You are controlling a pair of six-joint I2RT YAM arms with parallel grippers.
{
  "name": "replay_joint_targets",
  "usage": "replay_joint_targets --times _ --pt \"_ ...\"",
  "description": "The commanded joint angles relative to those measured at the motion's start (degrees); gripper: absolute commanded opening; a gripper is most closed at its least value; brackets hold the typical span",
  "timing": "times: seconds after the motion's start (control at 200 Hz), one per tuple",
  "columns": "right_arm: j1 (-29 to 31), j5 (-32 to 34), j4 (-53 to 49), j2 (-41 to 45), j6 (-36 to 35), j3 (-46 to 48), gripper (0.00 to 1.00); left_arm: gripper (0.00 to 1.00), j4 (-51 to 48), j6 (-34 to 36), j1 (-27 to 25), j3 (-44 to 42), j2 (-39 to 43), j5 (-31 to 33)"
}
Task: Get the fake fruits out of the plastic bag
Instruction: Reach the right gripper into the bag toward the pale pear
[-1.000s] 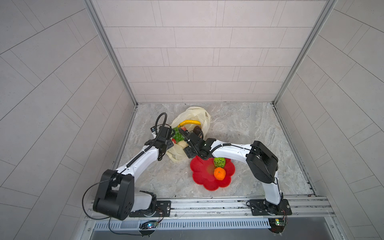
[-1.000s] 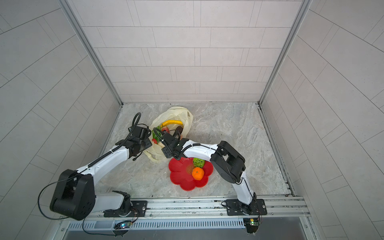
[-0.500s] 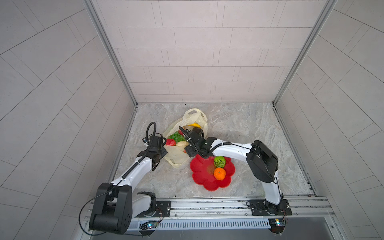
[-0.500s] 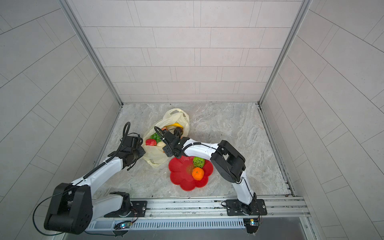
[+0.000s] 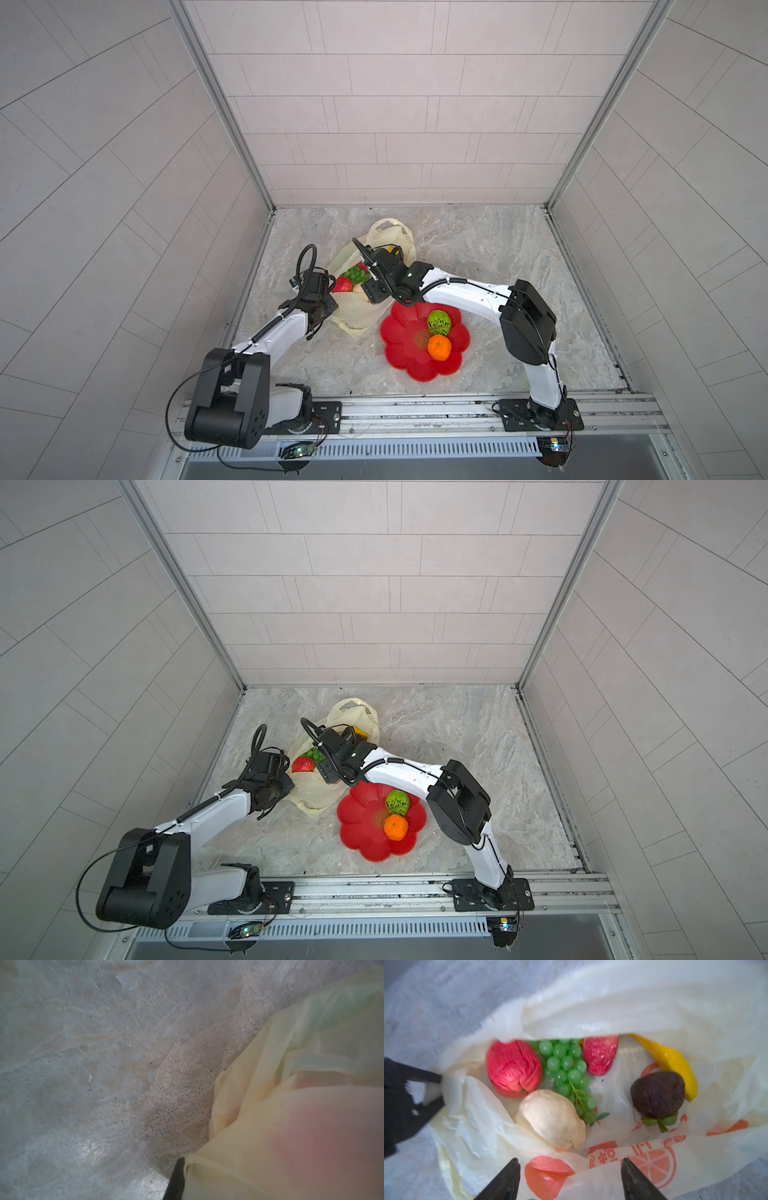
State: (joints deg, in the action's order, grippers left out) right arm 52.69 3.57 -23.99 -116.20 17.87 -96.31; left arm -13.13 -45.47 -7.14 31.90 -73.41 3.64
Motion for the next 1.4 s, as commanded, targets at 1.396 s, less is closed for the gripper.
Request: replay_joint_targets --times 1.396 --pt "-0.26 8.93 -26.54 -24.25 -5.15 -32.56 0.87 0.22 1.02 0.21 0.24 -0.44 1.6 0.47"
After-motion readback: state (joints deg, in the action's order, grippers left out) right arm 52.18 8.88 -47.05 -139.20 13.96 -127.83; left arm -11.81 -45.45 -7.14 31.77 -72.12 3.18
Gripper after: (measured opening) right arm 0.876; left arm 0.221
